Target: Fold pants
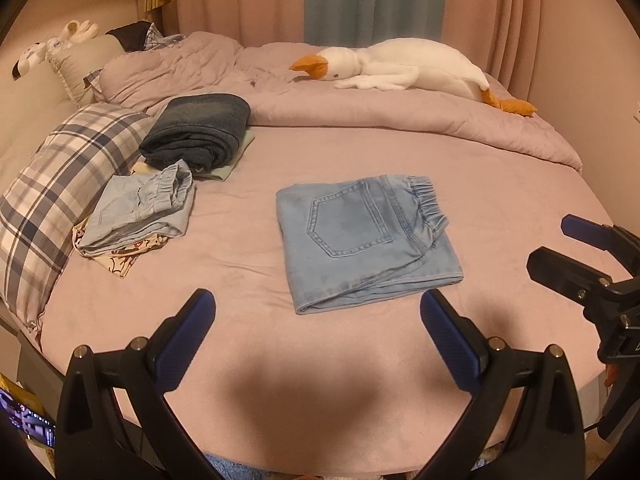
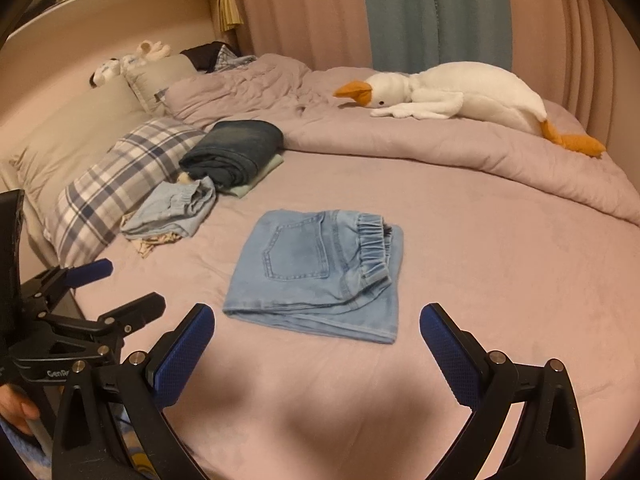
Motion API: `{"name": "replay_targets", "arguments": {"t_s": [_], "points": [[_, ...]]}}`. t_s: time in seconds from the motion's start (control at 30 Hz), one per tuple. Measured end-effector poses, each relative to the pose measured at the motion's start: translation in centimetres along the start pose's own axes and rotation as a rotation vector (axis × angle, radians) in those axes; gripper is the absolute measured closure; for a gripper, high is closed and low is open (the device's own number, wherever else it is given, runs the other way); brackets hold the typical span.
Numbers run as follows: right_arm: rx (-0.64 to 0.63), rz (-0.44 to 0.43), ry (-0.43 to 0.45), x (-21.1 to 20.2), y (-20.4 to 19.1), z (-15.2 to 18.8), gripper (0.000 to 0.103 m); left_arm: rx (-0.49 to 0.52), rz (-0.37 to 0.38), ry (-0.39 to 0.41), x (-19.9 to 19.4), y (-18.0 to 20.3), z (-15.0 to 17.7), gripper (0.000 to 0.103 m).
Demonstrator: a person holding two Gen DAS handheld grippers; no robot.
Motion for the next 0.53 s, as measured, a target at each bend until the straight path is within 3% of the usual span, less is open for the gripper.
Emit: {"name": "replay_targets", "arguments": {"t_s": [0.53], "points": [[0.010, -0.009, 0.008, -0.85, -0.46, 0.03, 0.001, 0.005, 0.008, 0.000, -0.29, 0.75, 0.00, 0.001]]}}
Point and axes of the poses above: each gripper's, at about its wrist camera, not at the fingertips, and x roughly the way its jaws point, y to its right, z to its underside, the point moved 6 cm from there along x, roughly the way its jaws point, and after that the axes turned 2 degrees about z, right-handed, at the moved point
